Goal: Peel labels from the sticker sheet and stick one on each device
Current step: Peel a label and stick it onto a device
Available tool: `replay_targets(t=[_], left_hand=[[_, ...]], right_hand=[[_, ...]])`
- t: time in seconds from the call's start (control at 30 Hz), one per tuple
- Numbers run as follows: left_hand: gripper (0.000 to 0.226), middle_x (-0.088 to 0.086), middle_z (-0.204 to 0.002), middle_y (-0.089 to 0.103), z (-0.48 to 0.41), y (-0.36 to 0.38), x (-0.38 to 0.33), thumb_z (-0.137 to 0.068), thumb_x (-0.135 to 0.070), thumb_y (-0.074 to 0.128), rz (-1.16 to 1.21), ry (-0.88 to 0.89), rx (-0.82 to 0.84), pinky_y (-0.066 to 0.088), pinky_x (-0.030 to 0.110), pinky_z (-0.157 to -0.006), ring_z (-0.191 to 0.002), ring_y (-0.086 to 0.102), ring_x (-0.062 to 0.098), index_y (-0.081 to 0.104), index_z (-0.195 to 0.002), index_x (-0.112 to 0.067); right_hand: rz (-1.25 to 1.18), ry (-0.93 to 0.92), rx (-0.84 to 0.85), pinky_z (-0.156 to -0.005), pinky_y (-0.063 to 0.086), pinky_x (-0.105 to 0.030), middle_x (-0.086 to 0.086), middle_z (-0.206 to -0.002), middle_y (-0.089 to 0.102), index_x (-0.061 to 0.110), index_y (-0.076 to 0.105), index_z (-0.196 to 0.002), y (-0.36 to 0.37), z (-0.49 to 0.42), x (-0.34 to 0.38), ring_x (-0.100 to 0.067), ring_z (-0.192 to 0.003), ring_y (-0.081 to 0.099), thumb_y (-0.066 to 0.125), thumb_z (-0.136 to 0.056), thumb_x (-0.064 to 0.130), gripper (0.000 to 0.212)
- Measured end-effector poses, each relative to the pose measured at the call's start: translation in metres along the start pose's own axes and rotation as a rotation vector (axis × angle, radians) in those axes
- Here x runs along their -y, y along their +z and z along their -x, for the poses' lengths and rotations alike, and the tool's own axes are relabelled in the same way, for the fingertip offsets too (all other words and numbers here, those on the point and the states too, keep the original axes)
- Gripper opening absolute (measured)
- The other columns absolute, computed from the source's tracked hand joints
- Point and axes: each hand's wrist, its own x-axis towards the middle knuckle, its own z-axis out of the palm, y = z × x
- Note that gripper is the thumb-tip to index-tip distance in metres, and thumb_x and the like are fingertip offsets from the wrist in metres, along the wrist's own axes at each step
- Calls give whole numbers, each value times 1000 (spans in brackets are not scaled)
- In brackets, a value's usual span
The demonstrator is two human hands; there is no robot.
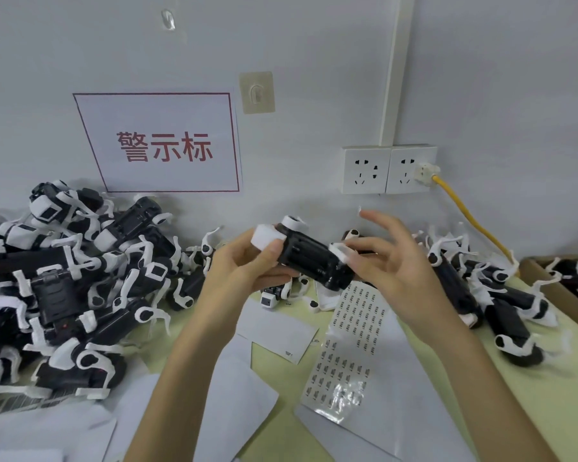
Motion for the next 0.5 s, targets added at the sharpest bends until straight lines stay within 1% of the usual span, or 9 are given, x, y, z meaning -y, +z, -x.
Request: replay_targets(t=[0.03,0.1,0.17,0.2,0.23,0.27,0.37,0.43,0.5], left_hand=[[34,14,-110,77,0,-1,0,-95,-32,64,17,-9,1,60,26,-79,-99,75,33,70,-121,-10],[37,15,-111,77,0,-3,-1,-95,-32,62,10,11,10,60,27,-82,-101,75,33,68,-125,-10],[32,14,-109,77,0,-3,-2,-97,-26,65,-26,65,20,60,28,-85,-101,76,31,68,-127,-16],[29,14,-107,77,1,-2,-2,-97,-23,67,-40,87,21,60,28,-85,-99,76,30,69,-126,-19],[28,13,-106,77,1,-1,-2,-97,-22,68,-51,99,19,60,27,-84,-97,77,29,70,-124,-21],[27,13,-105,77,1,0,-2,-96,-23,68,-58,103,18,60,26,-82,-96,77,28,71,-122,-22],[30,11,-106,78,2,-1,-4,-93,-30,71,-56,75,26,60,26,-81,-96,77,30,71,-122,-21],[31,11,-108,77,2,-4,-3,-93,-30,69,-55,40,42,61,29,-84,-98,76,32,71,-122,-19],[32,12,-111,77,2,-8,-1,-94,-29,66,-59,2,67,61,34,-87,-100,75,34,71,-122,-14]], right_hand=[[-39,2,8,-98,57,-41,-3,-112,76,24,48,-142,-3,0,2,-22,-103,73,73,-87,21,60],[-125,28,50,-95,58,-40,-6,-120,73,27,48,-142,-9,1,8,-26,-109,72,73,-91,37,58],[-72,40,79,-94,57,-36,2,-124,71,33,46,-141,-6,0,11,-19,-113,70,73,-82,54,68],[-5,33,73,-93,56,-32,8,-122,71,34,45,-141,-2,0,11,-14,-111,70,79,-79,55,73],[39,20,58,-90,56,-29,12,-119,72,34,45,-140,2,1,9,-11,-106,71,82,-78,50,75],[46,9,37,-88,56,-27,13,-115,73,33,45,-139,5,1,8,-11,-101,73,81,-78,42,71],[41,-15,20,-93,56,-32,8,-112,75,32,49,-136,6,2,7,-16,-97,74,72,-91,14,54],[53,-9,67,-95,55,-36,6,-115,75,33,49,-136,0,2,7,-20,-97,75,69,-93,6,55],[38,15,133,-90,56,-32,5,-119,75,31,48,-138,-4,3,7,-21,-94,75,68,-92,4,57]])
